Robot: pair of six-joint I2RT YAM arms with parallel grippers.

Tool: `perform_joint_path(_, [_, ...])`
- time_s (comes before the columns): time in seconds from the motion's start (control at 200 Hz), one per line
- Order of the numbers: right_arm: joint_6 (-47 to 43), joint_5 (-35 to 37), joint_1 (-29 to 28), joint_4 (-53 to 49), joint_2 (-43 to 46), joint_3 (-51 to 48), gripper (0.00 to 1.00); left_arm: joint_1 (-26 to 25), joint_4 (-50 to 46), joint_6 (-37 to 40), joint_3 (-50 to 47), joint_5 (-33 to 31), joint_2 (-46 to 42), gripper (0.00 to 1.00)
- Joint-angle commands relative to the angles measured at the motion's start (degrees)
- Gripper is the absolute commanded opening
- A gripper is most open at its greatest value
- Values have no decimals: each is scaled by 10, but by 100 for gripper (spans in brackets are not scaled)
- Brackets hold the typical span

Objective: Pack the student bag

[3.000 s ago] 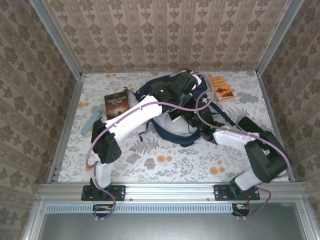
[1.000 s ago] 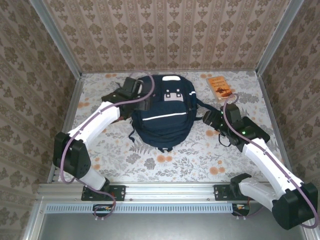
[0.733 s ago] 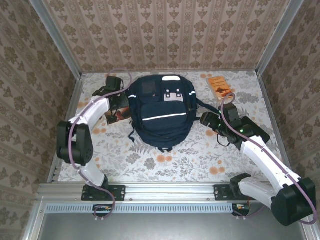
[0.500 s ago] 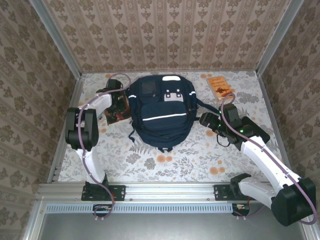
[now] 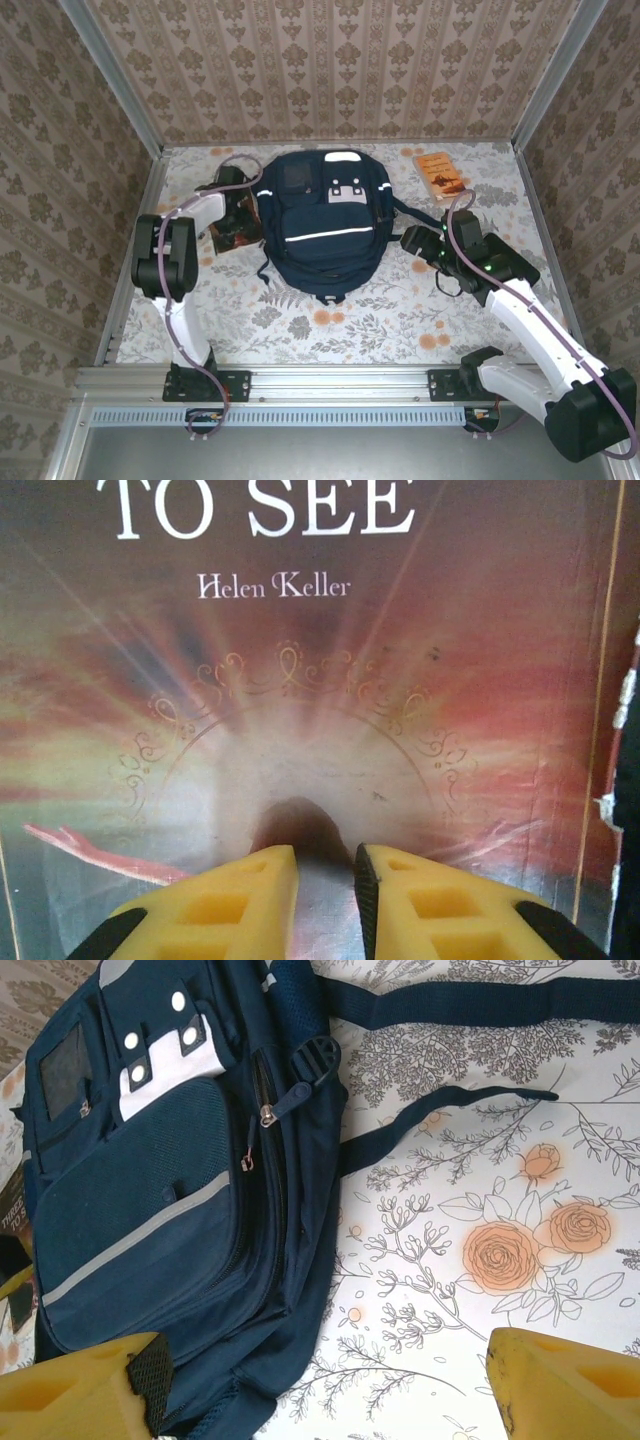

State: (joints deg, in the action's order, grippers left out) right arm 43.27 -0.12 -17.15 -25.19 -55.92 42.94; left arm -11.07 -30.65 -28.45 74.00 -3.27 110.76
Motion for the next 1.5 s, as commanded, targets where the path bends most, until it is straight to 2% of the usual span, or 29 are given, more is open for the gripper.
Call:
perform_joint_path(0.0, [3,-6,-2,-21,15,-7,84,-17,-91,-33,-69,55,-28,30])
perform_joint_path(0.14, [3,-12,-3,-20,29,-14,84,-55,-91,-71,-142,80,-93,34])
perform_joint_path(0.325, [9,-20,-4,-21,68,-40,84,-111,-96,-121,-255,61,-169,36])
perform_joint_path(0.42, [14,-26,-5,-22,90,-58,84,-147,-100,-160,-305,60,-214,36])
perform_joint_path(0.435, [14,-27,-5,-23,94,-60,84,-165,-103,-166,-312,60,-221,37])
perform_joint_path(0.585, [13,-40,-9,-37,109,-63,84,-226,-124,-218,-350,53,-288,38])
perform_joint_path(0.705, [-7,-51,-24,-52,94,-47,84,-234,-154,-217,-343,45,-346,42])
perform_joint_path(0.775, [-38,-61,-52,-65,67,-22,85,-223,-171,-199,-321,40,-372,45])
perform_joint_path(0.87, [-63,-28,-112,-91,10,25,85,-194,-196,-165,-286,40,-392,49])
perform_joint_path(0.97, [-55,-1,-169,-85,-52,64,84,-155,-200,-130,-272,50,-409,53])
perform_joint_path(1.045, [-38,23,-217,-72,-97,92,82,-101,-198,-110,-274,68,-419,56])
perform_joint_path(1.185, [-8,46,-310,-40,-201,160,78,-30,-173,-92,-301,98,-435,66])
perform_joint_path(1.28, [-2,46,-359,-37,-293,223,75,12,-142,-92,-337,132,-440,68])
perform_joint_path(1.405, [-5,48,-398,-52,-392,296,72,51,-97,-104,-386,167,-440,69])
perform_joint_path(1.495, [-16,40,-411,-76,-449,340,68,62,-79,-108,-408,178,-437,69])
